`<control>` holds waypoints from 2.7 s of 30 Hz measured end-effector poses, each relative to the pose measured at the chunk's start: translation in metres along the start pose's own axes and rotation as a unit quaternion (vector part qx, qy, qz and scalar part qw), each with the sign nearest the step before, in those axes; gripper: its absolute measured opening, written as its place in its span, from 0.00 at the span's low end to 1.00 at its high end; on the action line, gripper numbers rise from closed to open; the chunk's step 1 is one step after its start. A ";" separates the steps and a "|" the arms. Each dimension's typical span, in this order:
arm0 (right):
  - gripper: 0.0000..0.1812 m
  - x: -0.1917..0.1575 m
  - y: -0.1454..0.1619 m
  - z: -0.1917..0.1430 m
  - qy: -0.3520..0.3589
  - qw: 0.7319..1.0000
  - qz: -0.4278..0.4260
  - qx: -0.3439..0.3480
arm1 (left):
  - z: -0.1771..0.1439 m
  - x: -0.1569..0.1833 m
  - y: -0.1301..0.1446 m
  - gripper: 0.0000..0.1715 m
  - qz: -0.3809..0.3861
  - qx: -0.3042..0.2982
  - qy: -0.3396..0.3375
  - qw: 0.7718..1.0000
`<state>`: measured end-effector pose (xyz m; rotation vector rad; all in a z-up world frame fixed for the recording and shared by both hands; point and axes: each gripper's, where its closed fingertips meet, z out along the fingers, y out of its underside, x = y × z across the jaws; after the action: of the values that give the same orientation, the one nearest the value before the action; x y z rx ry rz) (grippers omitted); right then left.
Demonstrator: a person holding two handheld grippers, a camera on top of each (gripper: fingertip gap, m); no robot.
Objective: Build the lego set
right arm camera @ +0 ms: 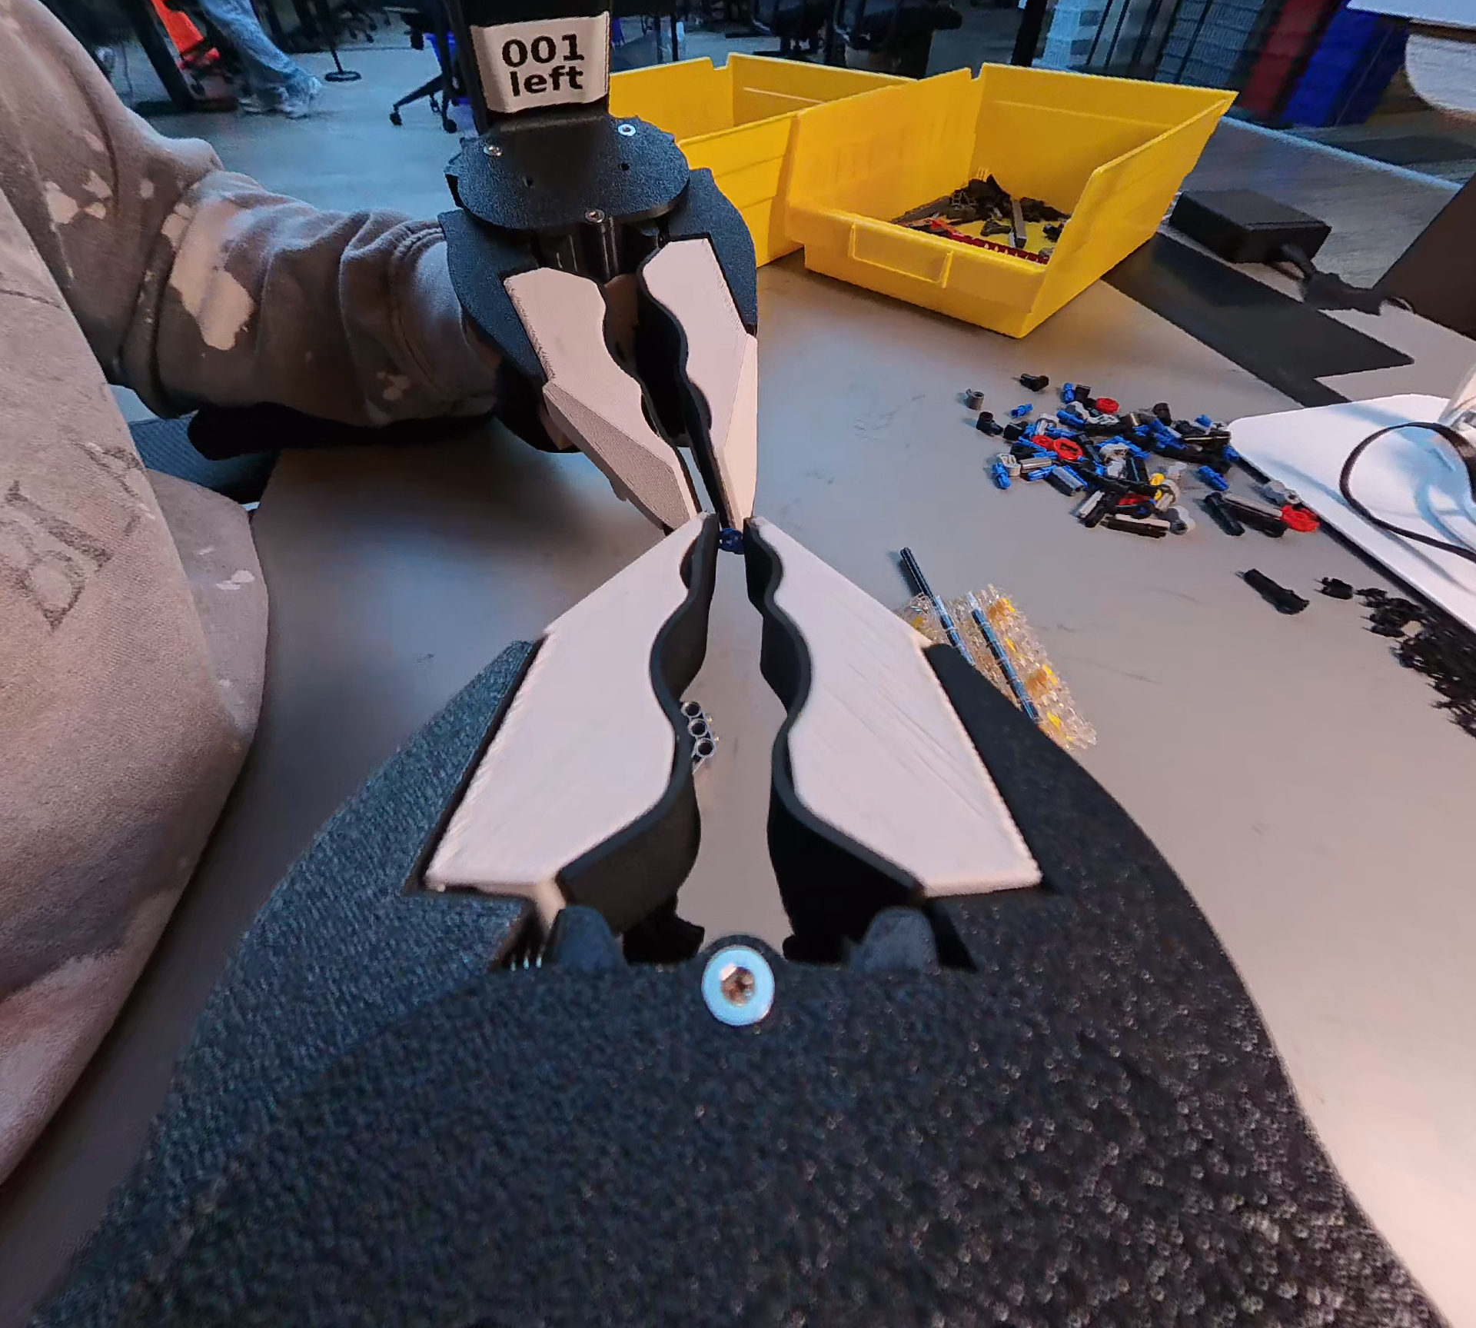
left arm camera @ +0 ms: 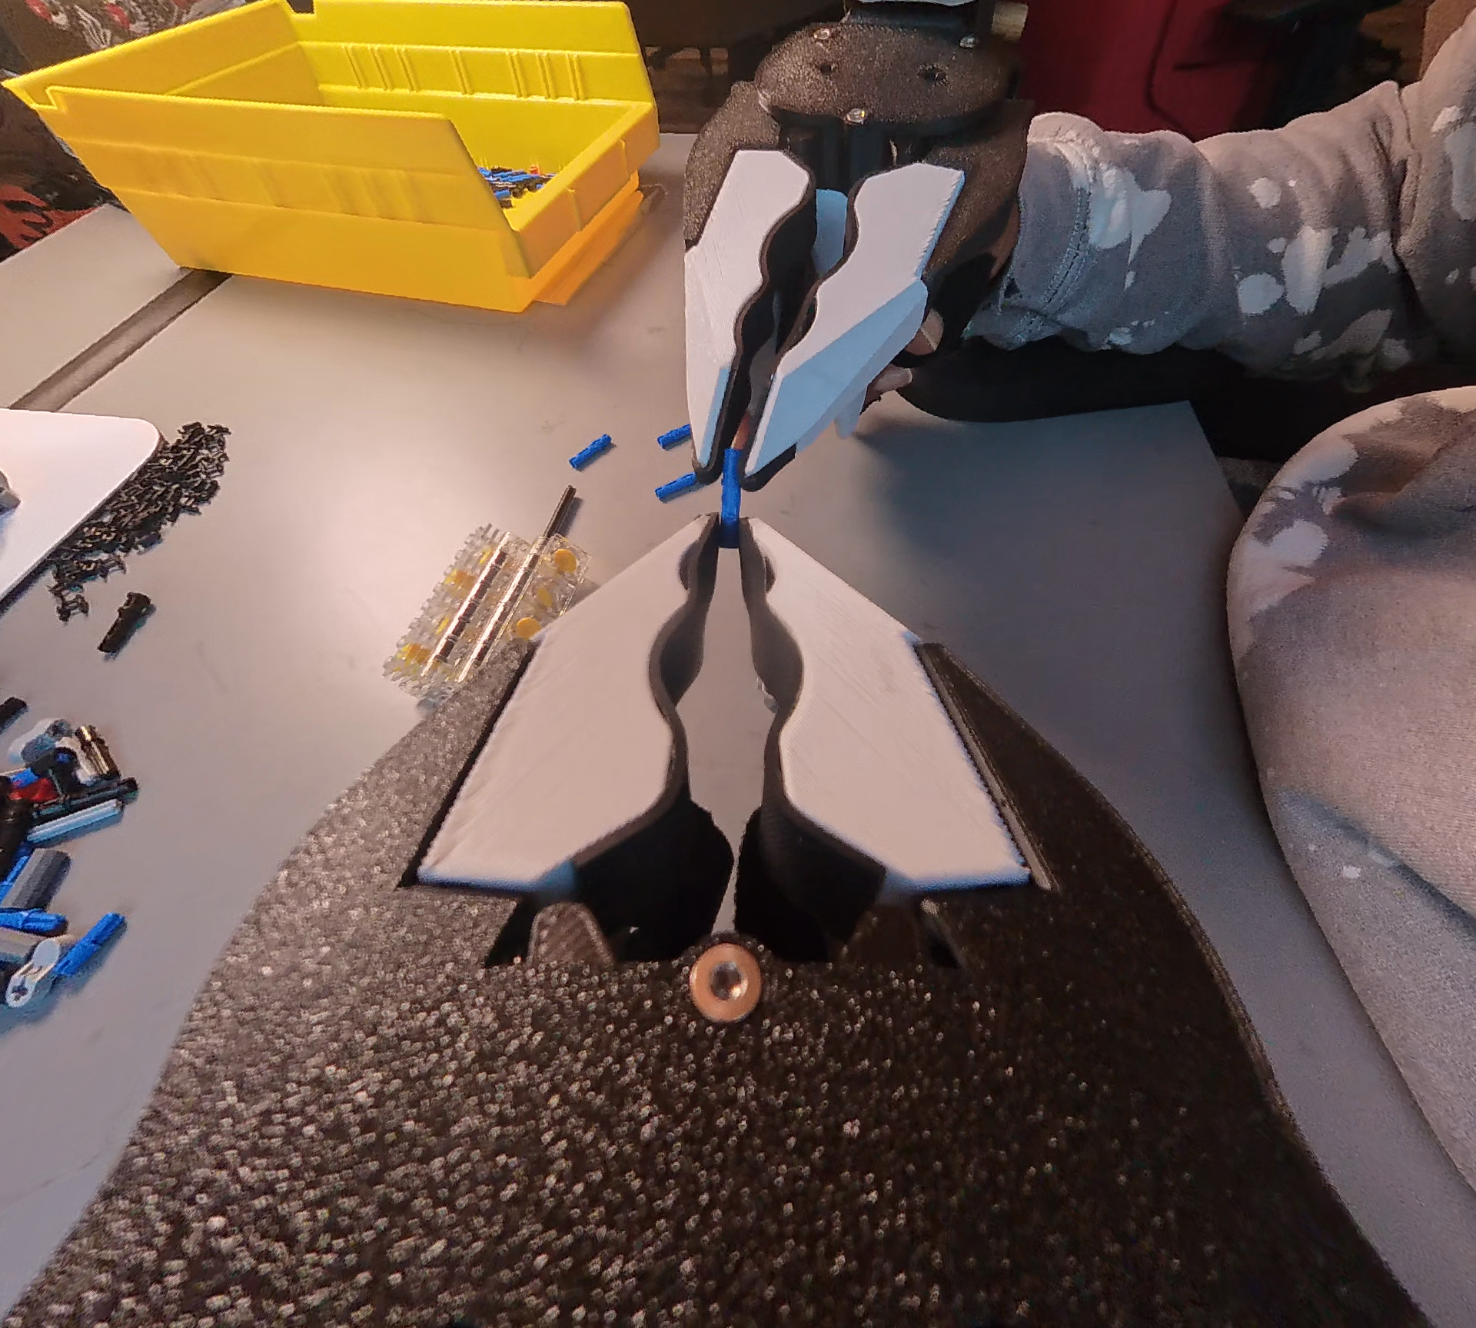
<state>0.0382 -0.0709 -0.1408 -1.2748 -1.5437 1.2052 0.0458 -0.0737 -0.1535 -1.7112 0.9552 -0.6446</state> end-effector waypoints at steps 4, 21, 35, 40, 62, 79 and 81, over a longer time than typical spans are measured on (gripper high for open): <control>0.03 0.001 -0.001 -0.002 -0.001 1.000 0.006 0.004 | -0.001 0.000 -0.002 0.02 -0.001 0.006 -0.001 1.000; 0.02 0.000 -0.003 -0.002 -0.008 1.000 0.021 0.011 | 0.002 -0.001 -0.004 0.02 -0.010 0.015 -0.009 1.000; 0.02 0.013 0.037 -0.019 0.002 0.992 -0.018 -0.127 | 0.009 0.016 0.065 0.24 -0.074 -0.158 0.075 0.982; 0.02 -0.012 0.057 -0.012 -0.054 0.974 -0.049 -0.214 | 0.017 0.022 0.070 0.25 -0.046 -0.175 0.063 0.981; 0.01 -0.021 0.079 -0.007 -0.076 0.948 -0.060 -0.303 | 0.023 0.023 0.079 0.16 -0.008 -0.198 0.044 0.979; 0.00 -0.015 0.091 -0.004 -0.053 0.945 -0.083 -0.311 | 0.023 0.022 0.079 0.16 -0.006 -0.195 0.044 0.980; 0.00 -0.006 0.083 -0.006 -0.031 0.954 -0.079 -0.287 | 0.023 0.022 0.079 0.16 -0.006 -0.195 0.043 0.980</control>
<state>0.0648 -0.0717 -0.2194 -1.4406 -2.0924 0.7161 0.0531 -0.0926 -0.2367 -2.0461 1.1911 -0.5687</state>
